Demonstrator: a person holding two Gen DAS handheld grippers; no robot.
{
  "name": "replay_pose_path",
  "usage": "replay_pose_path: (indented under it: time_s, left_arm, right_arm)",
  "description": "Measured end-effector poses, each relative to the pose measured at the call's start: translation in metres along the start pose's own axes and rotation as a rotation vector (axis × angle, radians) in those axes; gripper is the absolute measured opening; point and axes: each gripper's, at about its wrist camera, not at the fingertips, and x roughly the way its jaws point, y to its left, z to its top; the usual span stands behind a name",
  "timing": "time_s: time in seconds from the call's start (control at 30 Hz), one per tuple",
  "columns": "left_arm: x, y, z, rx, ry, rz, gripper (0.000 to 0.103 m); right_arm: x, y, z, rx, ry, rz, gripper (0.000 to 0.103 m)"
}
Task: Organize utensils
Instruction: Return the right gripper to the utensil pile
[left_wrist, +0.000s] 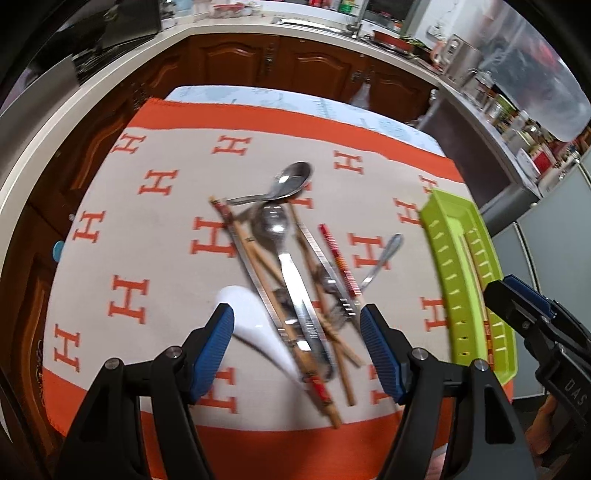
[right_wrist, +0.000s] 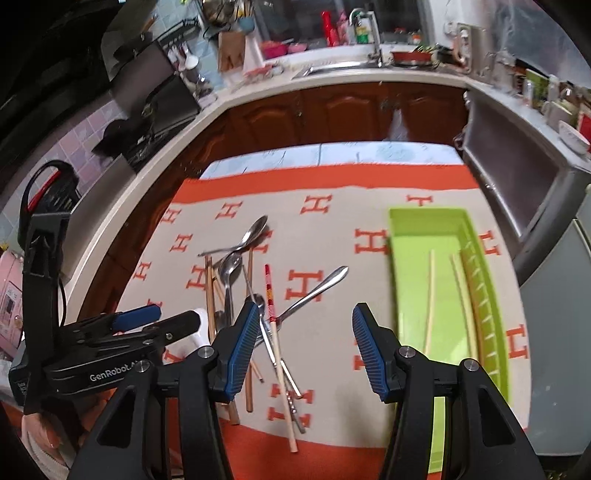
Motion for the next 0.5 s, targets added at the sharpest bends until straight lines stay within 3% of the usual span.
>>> replay_pose_path:
  time_s: [0.37,0.5]
  left_arm:
    - [0.021,0.066,-0.007,-0.078,0.054,0.021,0.069]
    - [0.029,0.08,-0.006,-0.103,0.08,-0.005,0.069]
  right_arm:
    - [0.06,0.024,0.008,-0.076,0.1,-0.006,0.053]
    - [0.087,0.032,0.007,-0.092,0.148,0.011,0.053]
